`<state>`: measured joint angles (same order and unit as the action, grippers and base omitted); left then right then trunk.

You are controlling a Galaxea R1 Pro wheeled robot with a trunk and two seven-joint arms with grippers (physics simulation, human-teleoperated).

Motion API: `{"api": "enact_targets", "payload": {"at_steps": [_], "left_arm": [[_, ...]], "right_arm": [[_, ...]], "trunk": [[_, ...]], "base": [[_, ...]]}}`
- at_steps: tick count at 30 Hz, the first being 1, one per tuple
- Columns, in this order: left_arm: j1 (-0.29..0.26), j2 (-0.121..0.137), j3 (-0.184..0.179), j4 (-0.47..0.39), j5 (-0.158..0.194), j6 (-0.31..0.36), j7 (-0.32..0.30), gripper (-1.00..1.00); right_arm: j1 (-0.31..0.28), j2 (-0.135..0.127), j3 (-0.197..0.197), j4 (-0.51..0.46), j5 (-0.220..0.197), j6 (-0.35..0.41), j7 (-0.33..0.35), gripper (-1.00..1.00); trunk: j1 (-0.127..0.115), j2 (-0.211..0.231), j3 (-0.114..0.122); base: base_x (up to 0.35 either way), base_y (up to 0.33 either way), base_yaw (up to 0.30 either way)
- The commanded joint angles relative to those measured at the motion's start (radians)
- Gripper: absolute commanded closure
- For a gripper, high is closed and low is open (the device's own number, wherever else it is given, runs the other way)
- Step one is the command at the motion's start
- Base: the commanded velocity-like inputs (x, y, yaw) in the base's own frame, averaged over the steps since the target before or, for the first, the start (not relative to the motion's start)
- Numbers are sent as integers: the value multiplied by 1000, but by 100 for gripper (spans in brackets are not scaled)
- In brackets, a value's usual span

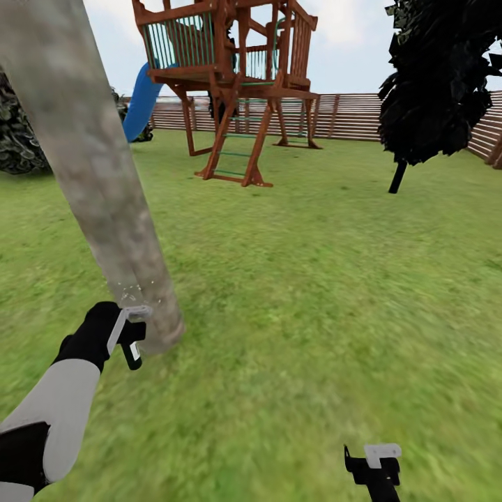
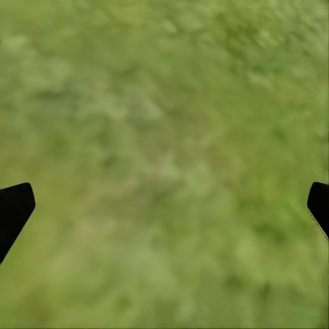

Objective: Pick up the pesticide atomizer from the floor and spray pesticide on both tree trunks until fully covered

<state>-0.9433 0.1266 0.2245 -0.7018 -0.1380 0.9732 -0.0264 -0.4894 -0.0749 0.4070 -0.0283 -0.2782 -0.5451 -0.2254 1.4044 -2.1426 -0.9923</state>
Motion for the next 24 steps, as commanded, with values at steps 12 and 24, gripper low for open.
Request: {"api": "enact_targets", "payload": {"at_steps": [12,24], "left_arm": [[12,-1,3,2,-10,3,4,100],[20,75,9,12,-5,0,-2,100]], "right_arm": [[0,-2,9,-1,-7,-1,-3,-100],[0,0,9,-1,-7,-1,-3,-100]], "trunk": [[0,0,-1],[0,0,-1]], "base": [[125,-276,60],[131,-276,179]]}}
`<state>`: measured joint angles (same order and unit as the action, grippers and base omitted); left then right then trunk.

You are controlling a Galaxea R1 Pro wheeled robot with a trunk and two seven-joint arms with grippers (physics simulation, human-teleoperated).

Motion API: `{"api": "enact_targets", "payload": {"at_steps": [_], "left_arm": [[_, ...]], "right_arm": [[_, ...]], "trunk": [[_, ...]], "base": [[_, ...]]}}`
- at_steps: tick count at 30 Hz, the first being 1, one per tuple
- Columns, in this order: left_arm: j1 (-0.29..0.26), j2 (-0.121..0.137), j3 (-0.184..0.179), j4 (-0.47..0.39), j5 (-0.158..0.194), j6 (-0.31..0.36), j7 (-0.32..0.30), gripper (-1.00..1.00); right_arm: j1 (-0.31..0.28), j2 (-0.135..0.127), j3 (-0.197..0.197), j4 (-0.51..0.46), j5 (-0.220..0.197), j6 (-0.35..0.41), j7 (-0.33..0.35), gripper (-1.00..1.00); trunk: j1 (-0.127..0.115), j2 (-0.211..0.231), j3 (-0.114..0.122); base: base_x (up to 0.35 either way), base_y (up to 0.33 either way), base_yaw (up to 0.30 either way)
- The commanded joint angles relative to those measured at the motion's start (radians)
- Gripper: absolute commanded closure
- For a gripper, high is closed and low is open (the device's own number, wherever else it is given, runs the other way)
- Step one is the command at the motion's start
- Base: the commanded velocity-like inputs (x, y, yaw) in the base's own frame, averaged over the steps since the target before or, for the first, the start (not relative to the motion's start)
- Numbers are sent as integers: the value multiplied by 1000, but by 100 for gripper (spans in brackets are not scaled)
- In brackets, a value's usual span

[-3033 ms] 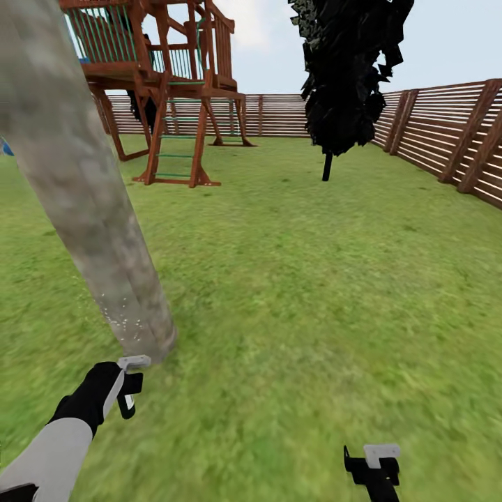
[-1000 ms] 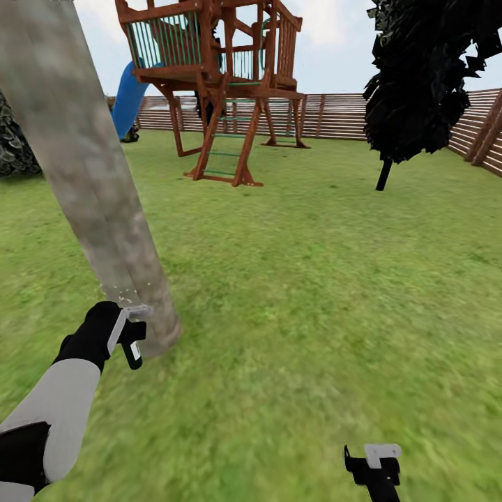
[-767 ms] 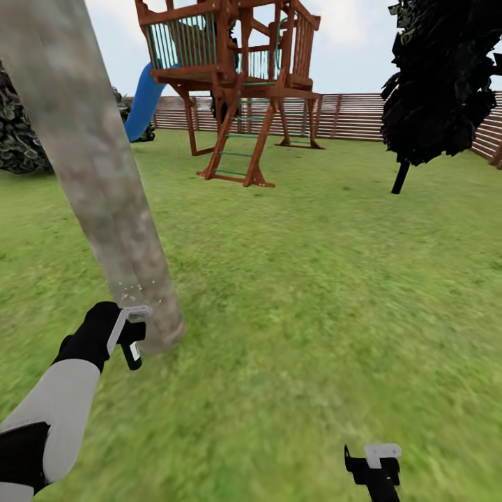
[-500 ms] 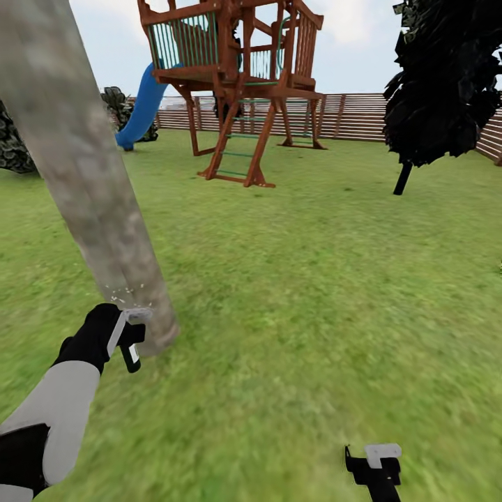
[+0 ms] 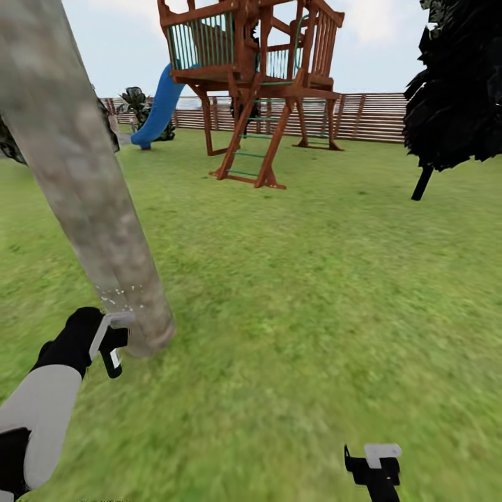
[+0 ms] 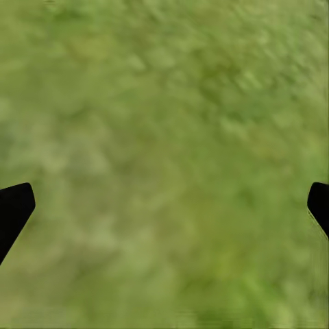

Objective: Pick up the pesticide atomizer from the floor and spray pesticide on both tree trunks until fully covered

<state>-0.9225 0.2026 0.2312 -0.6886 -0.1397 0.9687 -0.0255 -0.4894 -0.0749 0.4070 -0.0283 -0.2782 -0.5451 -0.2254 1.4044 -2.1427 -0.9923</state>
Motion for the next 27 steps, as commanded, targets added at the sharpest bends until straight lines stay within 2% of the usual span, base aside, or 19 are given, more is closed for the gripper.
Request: {"api": "enact_targets", "payload": {"at_steps": [1,6,8,13,17,19,22,24,26,27], "left_arm": [[0,1,1,0,-1,3,-3,100],[0,-11,-1,1,4,0,-3,100],[6,-1,3,3,-1,-4,-3,100],[82,22,2,3,-1,-13,5,100],[87,6,4,6,4,-15,1,100],[89,13,7,38,0,-46,0,100],[90,15,12,125,-1,-140,2,100],[90,7,12,146,1,-180,6,100],[90,3,12,150,4,-193,8,100],[92,-12,12,150,5,-198,9,100]], "right_arm": [[0,0,9,-1,-7,-1,-3,-100],[0,0,9,-1,-7,-1,-3,-100],[0,0,9,-1,-7,-1,-3,-100],[0,0,9,-1,-7,-1,-3,-100],[0,0,9,-1,-7,-1,-3,-100],[0,1,9,-1,-7,-1,-3,-100],[0,1,9,-1,-7,0,-3,-100],[0,1,9,-1,-7,0,-3,-100],[0,1,9,-1,-7,0,-3,-100],[0,1,9,-1,-7,0,-3,-100]], "trunk": [[0,0,-1],[0,0,-1],[0,0,-1],[0,0,-1],[0,0,-1],[0,0,-1],[0,0,-1],[0,0,-1],[0,0,-1],[0,0,-1]], "base": [[133,-276,277],[157,-263,66],[180,-243,2],[182,-242,136],[216,-212,274],[250,-175,277],[277,-148,277],[281,-156,277],[264,-171,277],[133,-244,277]]}}
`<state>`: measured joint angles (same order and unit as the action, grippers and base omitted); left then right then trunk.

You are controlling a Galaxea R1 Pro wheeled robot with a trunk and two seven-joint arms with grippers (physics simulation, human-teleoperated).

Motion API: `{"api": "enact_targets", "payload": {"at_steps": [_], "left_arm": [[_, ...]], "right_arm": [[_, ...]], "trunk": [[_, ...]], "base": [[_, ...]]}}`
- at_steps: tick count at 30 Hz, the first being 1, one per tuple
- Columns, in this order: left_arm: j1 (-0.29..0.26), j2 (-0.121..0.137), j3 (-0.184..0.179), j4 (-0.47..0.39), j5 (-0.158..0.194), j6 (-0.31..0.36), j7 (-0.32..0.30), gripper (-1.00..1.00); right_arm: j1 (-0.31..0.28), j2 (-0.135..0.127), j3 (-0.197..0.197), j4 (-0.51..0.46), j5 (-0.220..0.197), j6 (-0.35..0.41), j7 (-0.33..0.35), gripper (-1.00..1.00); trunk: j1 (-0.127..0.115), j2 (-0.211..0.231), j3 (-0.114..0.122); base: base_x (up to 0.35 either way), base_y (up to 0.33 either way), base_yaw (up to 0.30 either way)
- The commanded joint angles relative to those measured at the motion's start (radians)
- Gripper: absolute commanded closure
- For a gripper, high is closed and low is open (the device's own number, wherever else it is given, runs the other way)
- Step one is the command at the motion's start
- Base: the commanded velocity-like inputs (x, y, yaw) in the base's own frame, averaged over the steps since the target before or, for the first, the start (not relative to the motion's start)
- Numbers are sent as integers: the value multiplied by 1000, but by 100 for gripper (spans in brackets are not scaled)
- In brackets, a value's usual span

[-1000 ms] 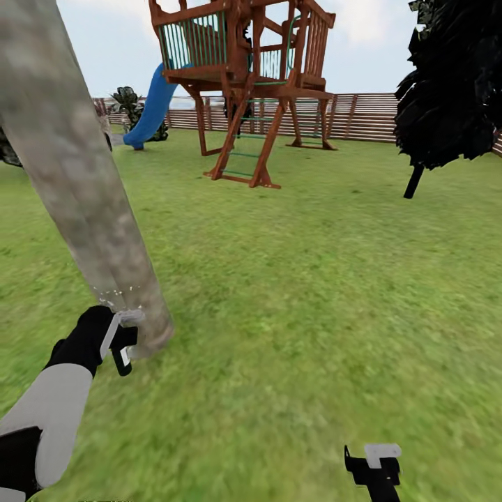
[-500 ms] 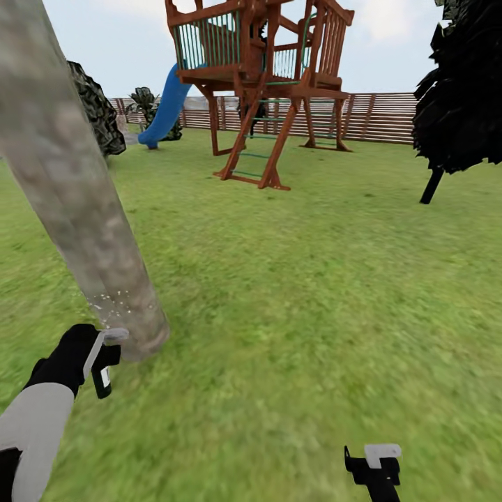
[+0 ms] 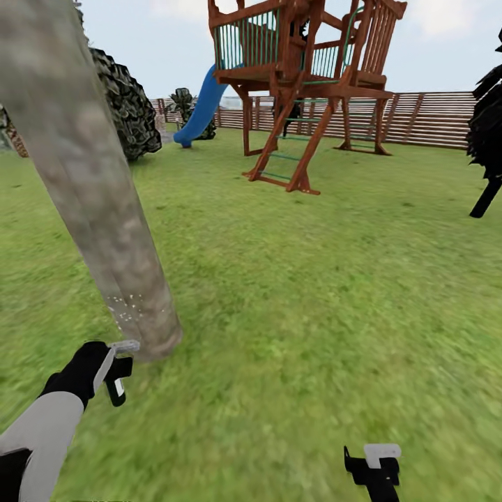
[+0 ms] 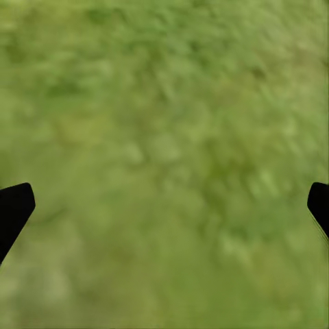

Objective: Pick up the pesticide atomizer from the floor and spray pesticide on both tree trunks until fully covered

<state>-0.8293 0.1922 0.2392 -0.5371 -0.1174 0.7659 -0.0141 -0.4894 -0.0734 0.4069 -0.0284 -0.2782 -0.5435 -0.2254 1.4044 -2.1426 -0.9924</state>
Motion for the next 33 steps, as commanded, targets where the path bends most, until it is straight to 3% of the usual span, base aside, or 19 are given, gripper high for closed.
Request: {"api": "enact_targets", "payload": {"at_steps": [1,7,15,21,33], "left_arm": [[1,-7,5,-1,-17,3,-3,100],[22,-12,6,0,-22,-28,-1,100],[40,2,15,28,-24,-35,0,100],[63,-5,19,28,-22,-103,2,100],[64,-13,20,28,-16,-111,1,100]], "right_arm": [[0,0,9,-1,-7,-1,-3,-100],[0,-1,9,-1,-7,-1,-2,-100],[0,0,9,-1,-8,-2,-3,-100],[0,0,9,-1,-9,-3,-3,-100],[0,0,9,-1,-9,-3,-3,-100]], "trunk": [[0,0,-1],[0,0,-1],[0,0,-1],[0,0,-1],[0,0,-1]], "base": [[72,-258,277],[11,-274,125],[34,-271,8],[260,-185,235],[137,-254,204]]}}
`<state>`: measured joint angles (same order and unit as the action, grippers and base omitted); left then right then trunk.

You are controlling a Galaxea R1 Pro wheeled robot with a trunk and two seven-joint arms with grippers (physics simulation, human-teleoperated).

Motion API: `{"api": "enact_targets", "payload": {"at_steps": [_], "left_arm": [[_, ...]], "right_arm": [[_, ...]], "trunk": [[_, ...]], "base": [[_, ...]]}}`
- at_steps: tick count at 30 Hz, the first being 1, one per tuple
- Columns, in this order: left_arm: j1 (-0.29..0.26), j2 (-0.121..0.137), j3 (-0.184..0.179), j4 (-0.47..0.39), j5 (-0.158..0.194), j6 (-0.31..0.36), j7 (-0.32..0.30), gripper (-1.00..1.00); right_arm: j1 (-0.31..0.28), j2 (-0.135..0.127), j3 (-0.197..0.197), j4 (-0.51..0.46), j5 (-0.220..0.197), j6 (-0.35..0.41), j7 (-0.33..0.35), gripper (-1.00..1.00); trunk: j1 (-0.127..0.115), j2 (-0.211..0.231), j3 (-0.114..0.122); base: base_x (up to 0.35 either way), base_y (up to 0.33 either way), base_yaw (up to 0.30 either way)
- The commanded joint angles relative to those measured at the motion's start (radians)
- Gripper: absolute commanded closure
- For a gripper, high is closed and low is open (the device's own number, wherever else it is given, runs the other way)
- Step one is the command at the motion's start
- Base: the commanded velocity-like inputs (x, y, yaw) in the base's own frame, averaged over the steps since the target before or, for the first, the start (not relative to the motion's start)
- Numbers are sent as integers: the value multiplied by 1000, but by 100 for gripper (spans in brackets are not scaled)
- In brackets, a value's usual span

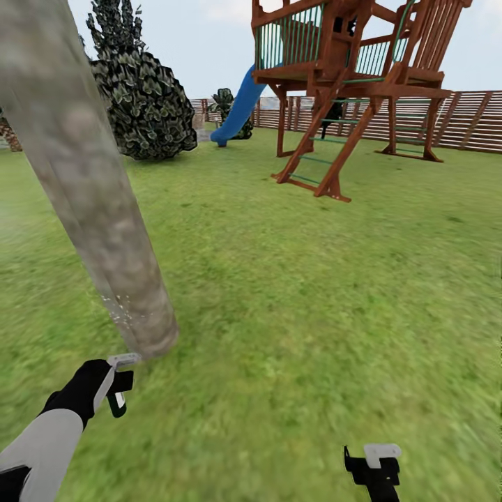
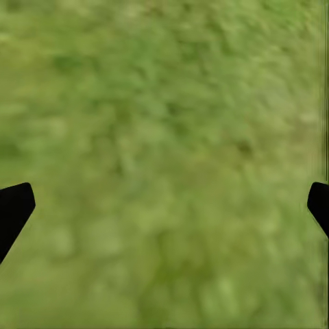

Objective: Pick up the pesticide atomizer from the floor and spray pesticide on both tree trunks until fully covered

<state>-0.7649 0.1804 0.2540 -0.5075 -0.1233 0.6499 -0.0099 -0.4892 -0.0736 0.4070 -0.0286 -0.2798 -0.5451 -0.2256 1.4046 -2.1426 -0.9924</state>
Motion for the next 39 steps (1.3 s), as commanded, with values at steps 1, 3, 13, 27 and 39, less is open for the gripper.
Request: {"api": "enact_targets", "payload": {"at_steps": [1,3,13,27,39], "left_arm": [[-1,-1,6,-2,-10,5,-4,100],[-1,-1,7,-2,-10,6,-6,100],[-1,1,7,-2,-12,6,-3,100],[-1,-1,6,-2,-12,5,-2,100],[-17,3,5,-23,-12,89,-19,100]], "right_arm": [[0,0,9,-1,-7,-1,-3,-100],[0,0,9,-1,-7,-1,-3,-100],[0,0,9,-1,-7,-1,-3,-100],[0,0,9,-1,-6,-1,-3,-100],[0,0,9,-1,-7,1,-3,-100]], "trunk": [[0,0,-1],[0,0,-1],[0,0,-1],[0,0,-1],[0,0,-1]], "base": [[8,-296,9],[2,-297,3],[50,-303,122],[220,-263,182],[122,-140,154]]}}
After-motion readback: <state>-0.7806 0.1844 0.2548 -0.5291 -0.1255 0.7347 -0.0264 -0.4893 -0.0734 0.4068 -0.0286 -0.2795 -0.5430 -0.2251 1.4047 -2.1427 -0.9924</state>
